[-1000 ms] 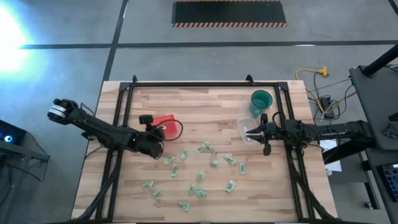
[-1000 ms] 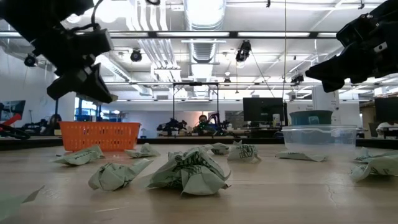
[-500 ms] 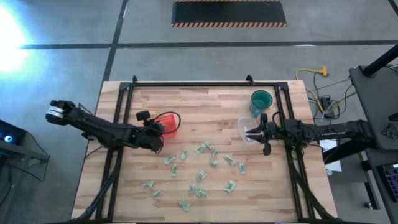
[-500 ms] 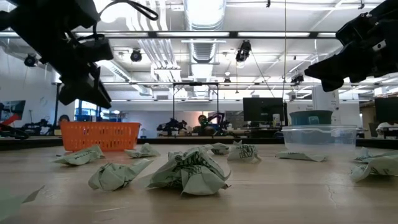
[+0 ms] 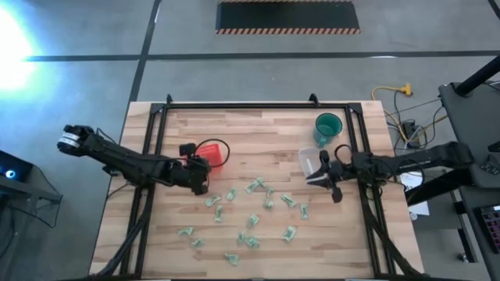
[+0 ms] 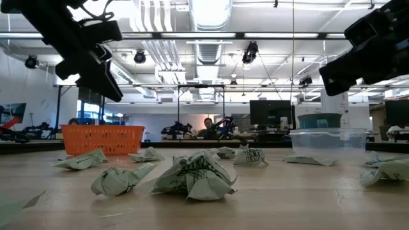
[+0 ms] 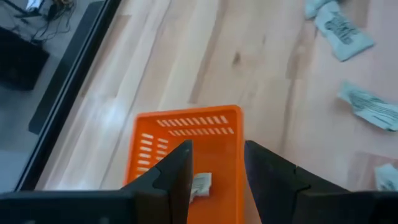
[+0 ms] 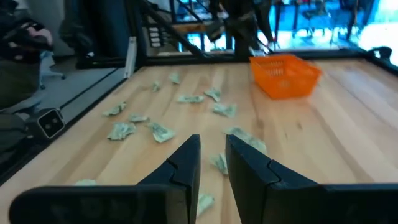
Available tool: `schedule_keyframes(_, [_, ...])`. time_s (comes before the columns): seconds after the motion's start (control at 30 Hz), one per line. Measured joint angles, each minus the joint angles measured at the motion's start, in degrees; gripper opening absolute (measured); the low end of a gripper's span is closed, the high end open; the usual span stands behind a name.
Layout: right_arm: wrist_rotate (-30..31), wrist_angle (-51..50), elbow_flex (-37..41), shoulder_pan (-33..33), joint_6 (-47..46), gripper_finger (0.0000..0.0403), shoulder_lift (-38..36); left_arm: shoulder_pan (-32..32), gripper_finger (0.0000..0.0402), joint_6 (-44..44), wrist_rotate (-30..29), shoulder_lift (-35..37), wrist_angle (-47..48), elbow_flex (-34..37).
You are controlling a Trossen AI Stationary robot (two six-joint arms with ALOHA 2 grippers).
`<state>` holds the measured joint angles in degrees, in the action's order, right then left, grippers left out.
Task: Pick and place items into bin
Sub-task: Put the stevia packet into the transparent container
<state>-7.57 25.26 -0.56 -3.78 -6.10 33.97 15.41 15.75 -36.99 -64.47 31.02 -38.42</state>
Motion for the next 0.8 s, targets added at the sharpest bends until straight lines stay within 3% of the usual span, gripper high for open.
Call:
schedule_keyframes(0.13, [0.1,5.9,-0.1,-0.8,2.7,0.0068,4.4,1.1,0.0128,-0.1,0.0,0.0,-0.1,0.1])
schedule_keyframes(0.27, [0.2,5.6,-3.7,-0.8,4.5,0.0068,8.3,1.7,0.0128,-0.1,0.0,0.0,-0.1,0.0])
schedule_keyframes(0.37, [1.9,0.3,-8.4,-1.7,4.8,0.0068,12.0,2.0,0.0128,-0.1,0.0,0.0,-0.1,0.1])
schedule_keyframes(0.5, [9.0,-9.9,-15.9,-4.2,3.0,0.0068,18.7,2.0,0.0128,-0.1,0.0,0.0,-0.2,0.0])
schedule_keyframes(0.8, [18.0,-28.0,-34.3,-10.4,-2.6,0.0068,38.7,2.0,0.0128,0.0,0.4,0.0,-0.6,0.1])
